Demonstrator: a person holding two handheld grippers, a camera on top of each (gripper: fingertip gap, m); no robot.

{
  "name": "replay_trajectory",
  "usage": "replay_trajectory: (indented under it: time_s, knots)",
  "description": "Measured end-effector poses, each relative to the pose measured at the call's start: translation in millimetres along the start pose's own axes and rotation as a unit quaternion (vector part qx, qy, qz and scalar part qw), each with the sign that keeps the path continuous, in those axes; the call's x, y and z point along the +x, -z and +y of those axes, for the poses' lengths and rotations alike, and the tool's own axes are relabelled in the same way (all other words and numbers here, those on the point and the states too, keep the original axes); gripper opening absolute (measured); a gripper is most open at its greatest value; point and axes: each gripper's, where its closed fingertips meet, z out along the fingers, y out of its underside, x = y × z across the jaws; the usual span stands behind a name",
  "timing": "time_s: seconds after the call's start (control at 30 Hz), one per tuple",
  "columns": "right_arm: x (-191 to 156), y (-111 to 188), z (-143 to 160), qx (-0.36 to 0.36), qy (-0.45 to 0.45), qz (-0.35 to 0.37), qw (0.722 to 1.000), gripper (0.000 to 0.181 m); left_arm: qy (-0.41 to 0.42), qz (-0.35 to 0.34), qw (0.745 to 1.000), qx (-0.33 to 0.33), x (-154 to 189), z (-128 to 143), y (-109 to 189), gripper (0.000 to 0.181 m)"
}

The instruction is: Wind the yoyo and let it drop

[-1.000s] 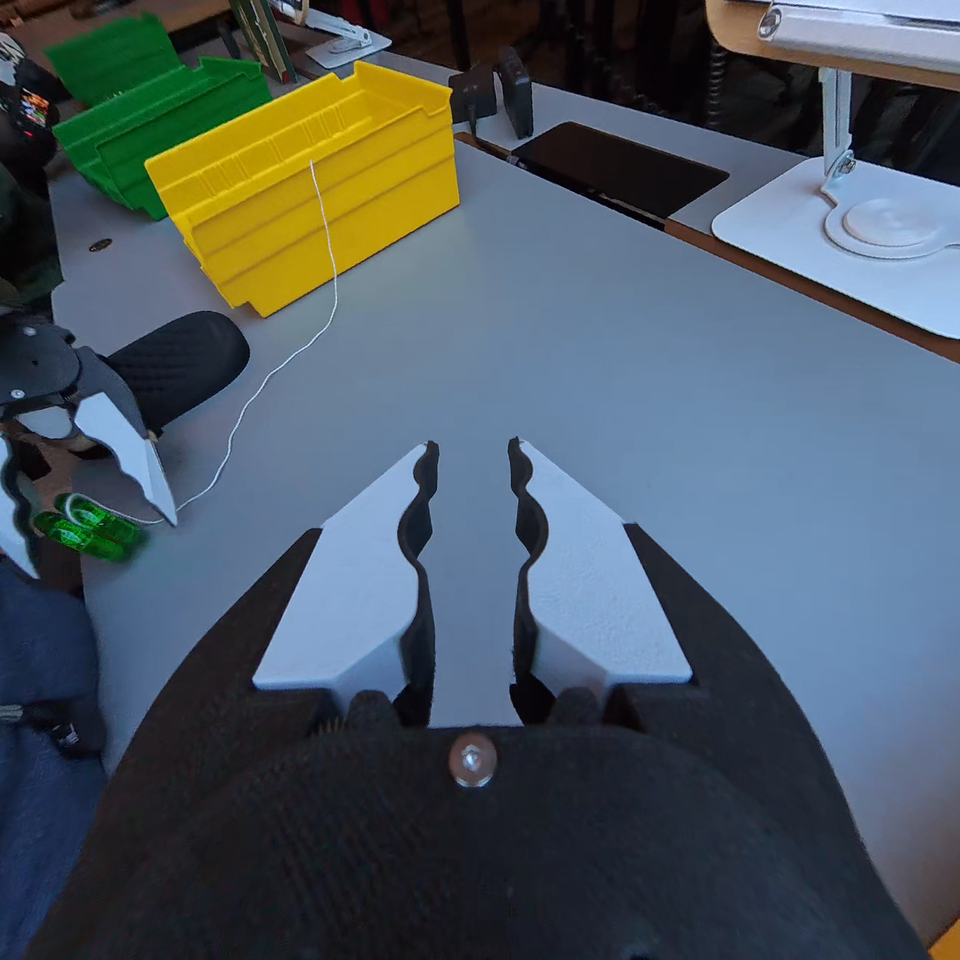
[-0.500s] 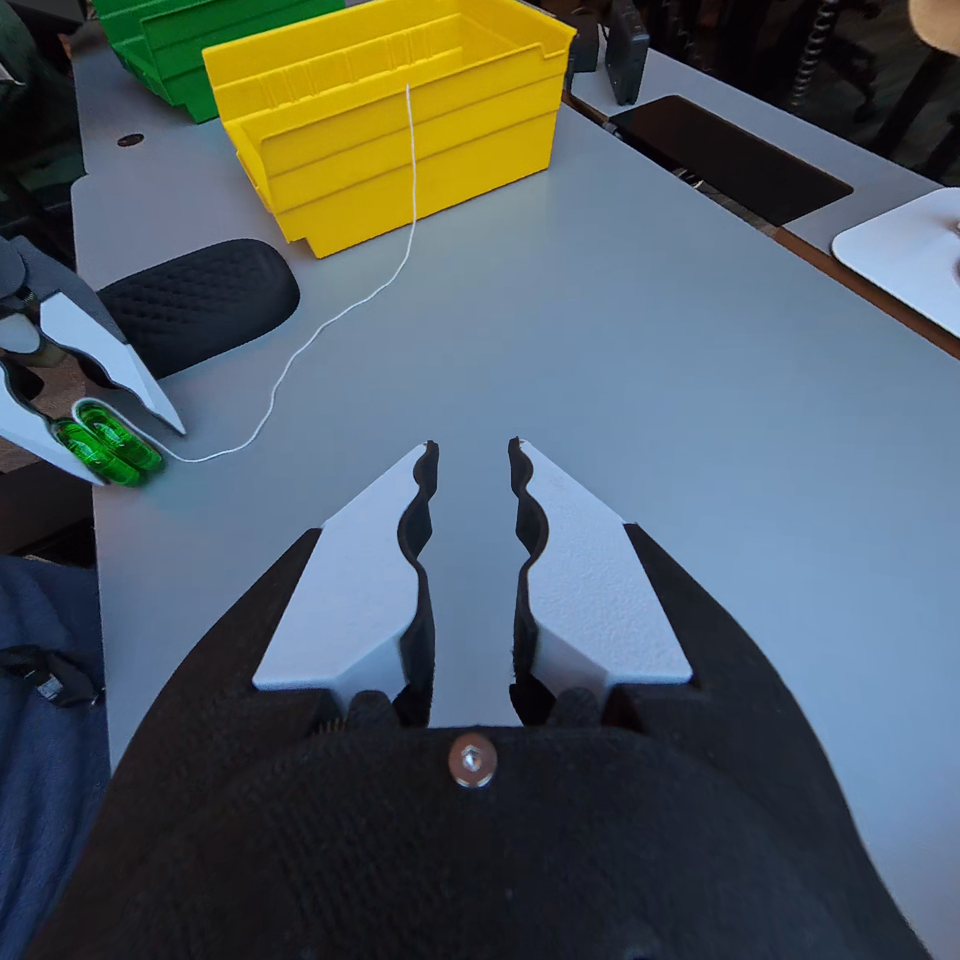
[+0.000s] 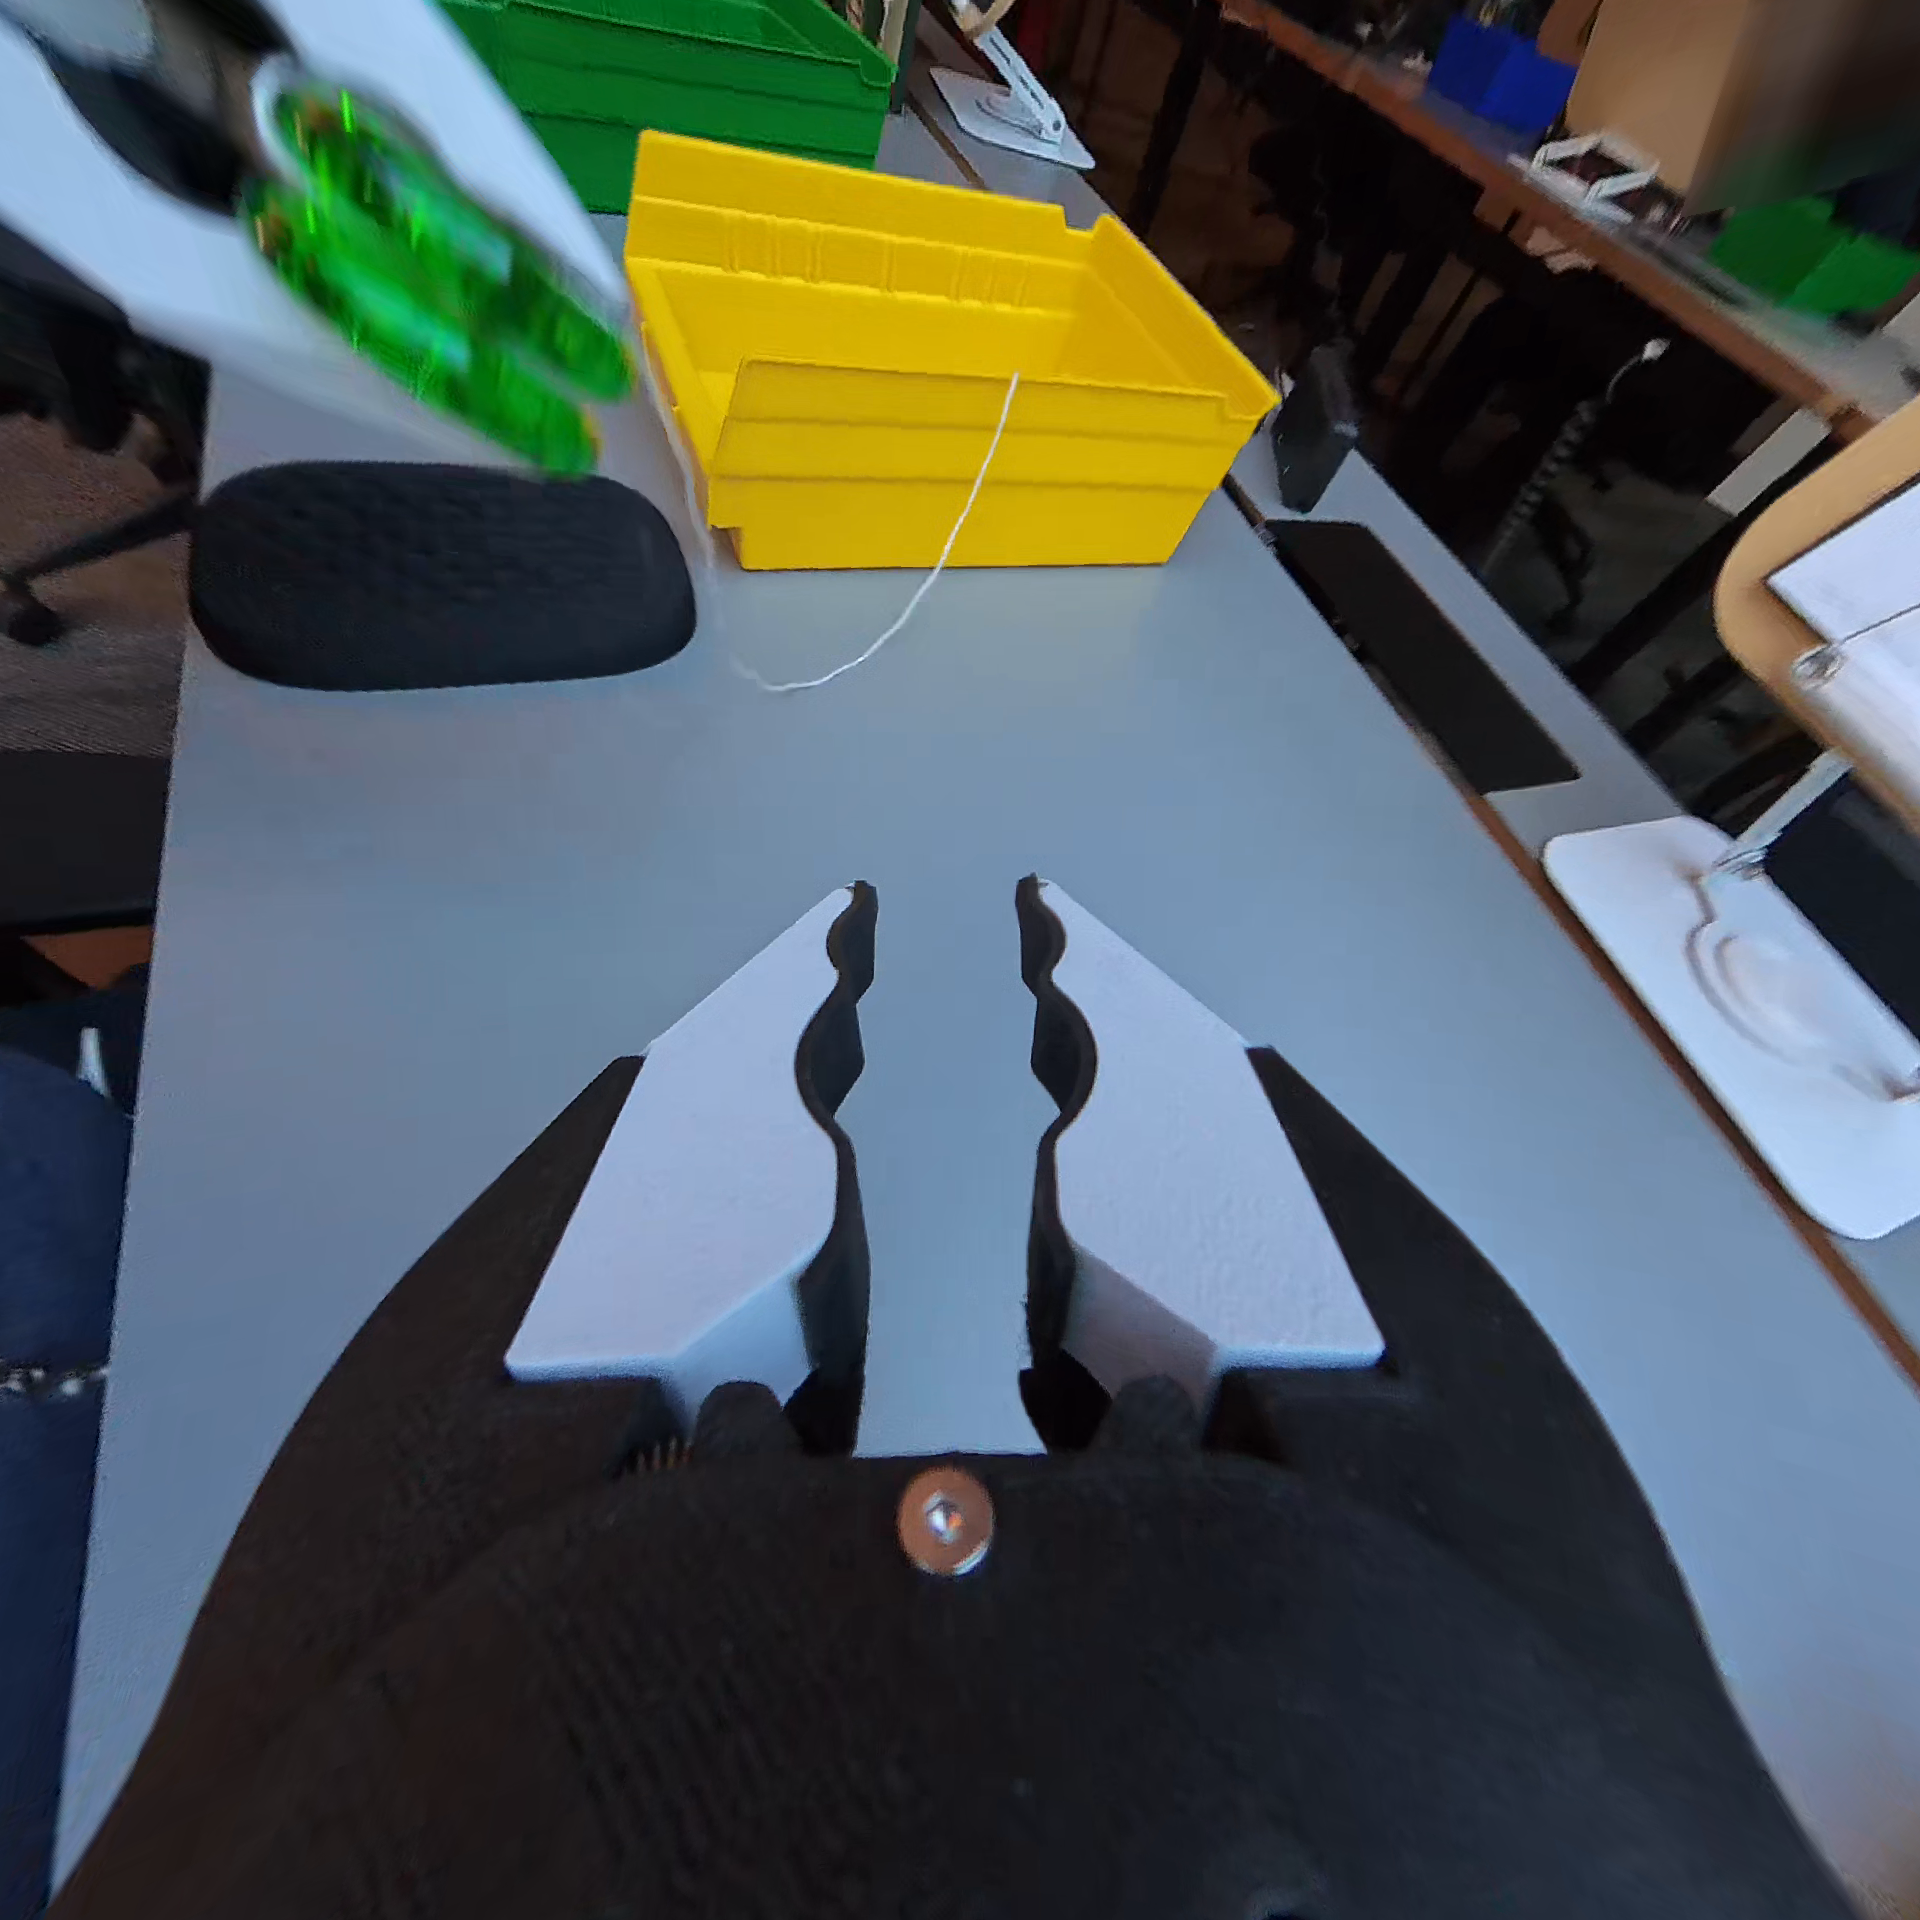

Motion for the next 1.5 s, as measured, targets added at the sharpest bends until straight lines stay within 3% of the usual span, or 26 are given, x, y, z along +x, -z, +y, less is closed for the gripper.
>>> replay_trajectory:
  time_s: [0.03,0.2,0.37,0.6,0.73,0.87,0.97,1.07,1.17,1.3,1.4,1.5]
  knots:
    - [3,2,-5,-0.003,0.016,0.008,1.000,0.027,-0.028,-0.021,0.999,0.012,-24,-14,2,0.028]
    - [26,13,-26,-0.006,0.056,0.032,0.998,0.027,-0.157,-0.120,0.978,0.070,-155,-92,27,0.028]
    - [46,22,-47,0.012,0.076,0.053,0.996,0.027,-0.170,-0.094,0.968,0.158,-226,-162,43,0.028]
    - [58,33,-51,0.027,0.086,0.064,0.994,0.036,-0.091,-0.043,0.958,0.270,-249,-205,52,0.029]
    - [67,40,-56,0.040,0.064,0.052,0.996,0.057,-0.057,-0.005,0.954,0.295,-253,-217,44,0.028]
    - [59,40,-112,0.160,-0.035,-0.049,0.985,0.085,-0.049,0.028,0.948,0.314,-248,-239,35,0.028]
    - [54,19,-159,0.237,-0.119,-0.125,0.956,0.098,-0.052,0.030,0.947,0.316,-249,-258,24,0.028]
    - [72,-30,-169,0.265,-0.124,-0.067,0.954,0.099,-0.041,0.039,0.943,0.329,-257,-282,21,0.029]
    - [77,-78,-164,0.286,-0.164,-0.069,0.942,0.091,-0.038,0.034,0.945,0.324,-272,-310,23,0.029]
    - [30,-88,-170,0.315,-0.166,-0.216,0.909,0.000,-0.042,0.010,0.948,0.316,-297,-340,42,0.029]
    - [56,-96,-151,0.287,-0.118,-0.099,0.945,0.000,-0.032,-0.015,0.948,0.316,-323,-349,72,0.029]
    - [94,-78,-140,0.268,-0.089,-0.048,0.958,0.000,-0.008,-0.030,0.947,0.318,-346,-347,110,0.029]
